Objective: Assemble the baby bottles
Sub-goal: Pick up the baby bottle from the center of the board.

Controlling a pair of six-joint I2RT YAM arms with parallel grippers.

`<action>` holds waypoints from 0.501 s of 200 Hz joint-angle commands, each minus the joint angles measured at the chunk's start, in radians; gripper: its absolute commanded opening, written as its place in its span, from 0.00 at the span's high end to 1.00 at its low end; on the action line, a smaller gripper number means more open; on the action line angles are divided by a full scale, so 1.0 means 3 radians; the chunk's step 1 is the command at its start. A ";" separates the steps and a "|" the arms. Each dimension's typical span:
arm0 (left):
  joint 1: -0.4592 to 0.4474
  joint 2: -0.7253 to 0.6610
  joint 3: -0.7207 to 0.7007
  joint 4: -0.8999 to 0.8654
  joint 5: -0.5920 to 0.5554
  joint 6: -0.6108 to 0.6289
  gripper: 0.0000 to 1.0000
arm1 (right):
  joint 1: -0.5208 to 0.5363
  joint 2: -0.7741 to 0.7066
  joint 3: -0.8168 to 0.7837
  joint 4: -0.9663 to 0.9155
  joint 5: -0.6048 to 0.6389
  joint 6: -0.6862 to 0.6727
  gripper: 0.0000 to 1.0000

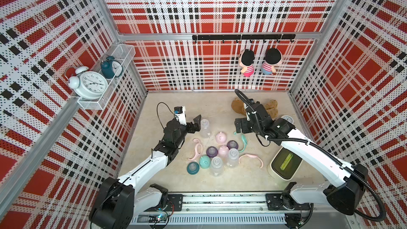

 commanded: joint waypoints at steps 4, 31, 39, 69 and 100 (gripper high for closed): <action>-0.0114 -0.0090 0.0105 -0.0142 -0.0074 0.0004 0.02 | 0.0284 -0.0122 -0.0134 -0.0297 -0.0119 0.0105 0.10; -0.0170 -0.0150 0.0136 -0.0194 -0.0105 -0.0010 0.02 | 0.0582 -0.0241 -0.0292 -0.0283 -0.0178 0.0216 0.12; -0.0182 -0.0157 0.0146 -0.0193 -0.0100 -0.0018 0.02 | 0.0646 -0.0274 -0.0371 -0.0243 -0.0262 0.0239 0.12; -0.0214 -0.0171 0.0247 -0.0297 -0.0094 -0.0019 0.02 | 0.0821 -0.0275 -0.0506 -0.0269 -0.0290 0.0388 0.14; -0.0233 -0.0180 0.0233 -0.0282 -0.0105 -0.0021 0.02 | 0.0867 -0.0309 -0.0679 -0.0168 -0.0284 0.0485 0.17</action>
